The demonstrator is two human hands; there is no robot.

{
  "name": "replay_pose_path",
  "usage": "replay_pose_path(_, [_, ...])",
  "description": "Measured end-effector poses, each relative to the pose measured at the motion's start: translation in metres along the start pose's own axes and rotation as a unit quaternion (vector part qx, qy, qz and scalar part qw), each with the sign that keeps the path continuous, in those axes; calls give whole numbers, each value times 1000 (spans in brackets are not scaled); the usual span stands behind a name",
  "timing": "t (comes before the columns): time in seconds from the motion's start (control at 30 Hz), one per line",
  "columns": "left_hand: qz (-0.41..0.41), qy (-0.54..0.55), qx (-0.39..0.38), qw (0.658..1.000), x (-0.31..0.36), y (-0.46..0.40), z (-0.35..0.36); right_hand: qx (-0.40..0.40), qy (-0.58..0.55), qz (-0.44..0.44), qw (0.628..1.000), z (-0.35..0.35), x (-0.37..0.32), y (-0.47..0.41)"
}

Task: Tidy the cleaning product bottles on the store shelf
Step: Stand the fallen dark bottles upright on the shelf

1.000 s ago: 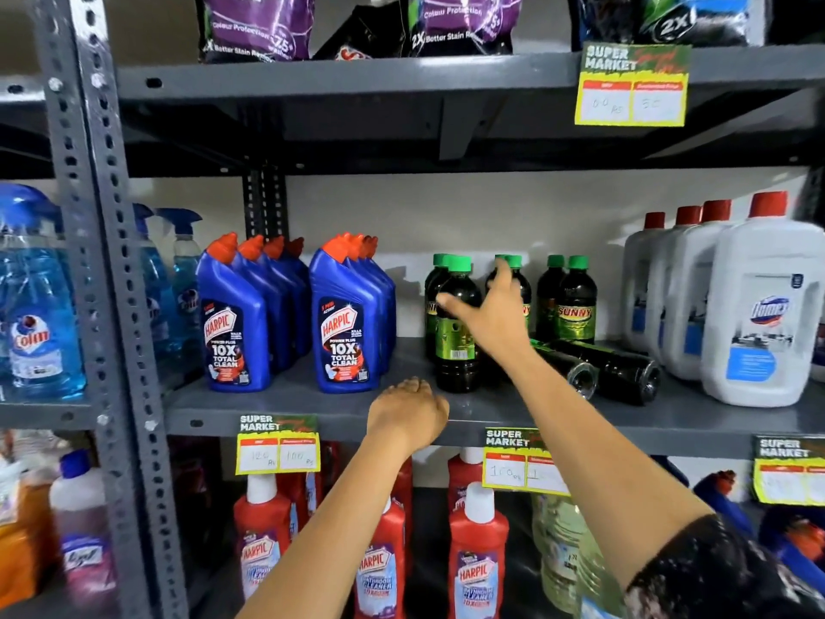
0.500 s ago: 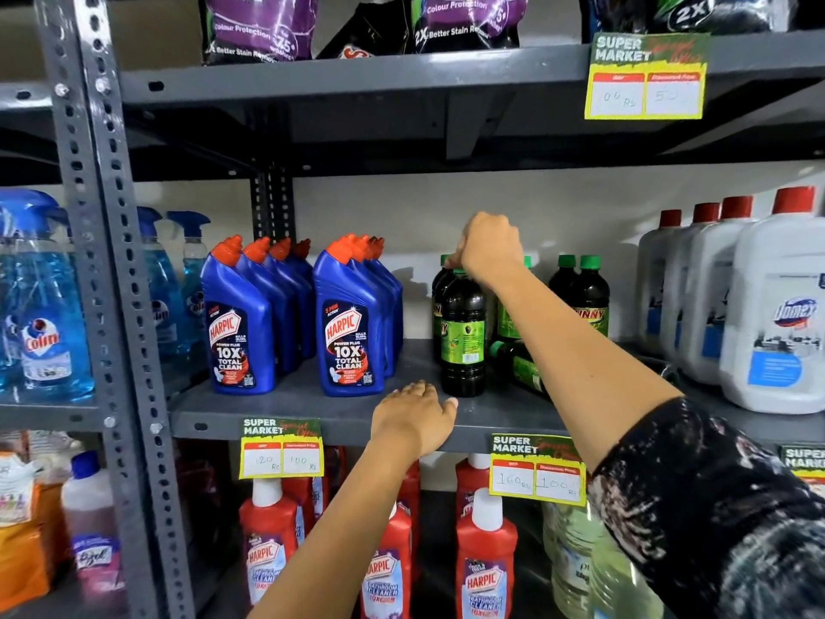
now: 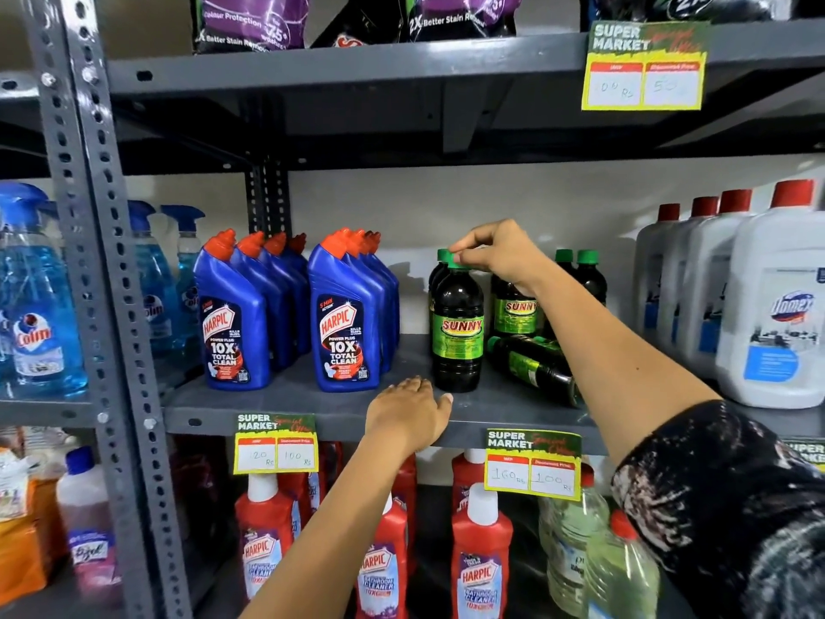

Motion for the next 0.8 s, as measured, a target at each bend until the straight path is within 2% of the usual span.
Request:
replay_pose_path(0.23, [-15, 3, -18, 1000, 0, -1, -3, -10, -43, 16, 999, 1, -1, 10])
replay_pose_path(0.3, [-36, 9, -47, 998, 1, -4, -4, 47, -106, 36, 993, -7, 12, 18])
replay_pose_path(0.33, [-44, 11, -60, 997, 3, -6, -4, 81, -83, 43, 992, -14, 23, 22])
replay_pose_path(0.37, [-48, 13, -67, 997, 6, -7, -4, 87, 13, 49, 995, -20, 33, 28])
replay_pose_path(0.4, [-47, 15, -65, 997, 8, -9, -4, 55, 161, 66, 983, -19, 42, 34])
replay_pose_path(0.47, [-41, 20, -46, 998, 11, -9, -3, -55, 386, 124, 912, -7, 69, 51])
replay_pose_path(0.53, [-42, 15, -16, 999, 12, -6, -4, -97, 452, 189, 866, 1, 90, 70])
replay_pose_path(0.6, [-40, 4, 14, 999, 12, -2, -6, -57, 483, 200, 851, 5, 99, 77])
replay_pose_path(0.7, [-39, 0, 39, 999, 13, 2, -7, 26, 471, 178, 864, 1, 100, 76])
replay_pose_path(0.8, [-40, -3, 44, 998, 12, 2, -7, 90, 359, 152, 916, -11, 96, 73])
Point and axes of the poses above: each hand's wrist, its own y-axis away from the middle knuckle, its own z-axis out of the palm, x = y × z, the point moved 6 cm from there along -y, towards the middle knuckle
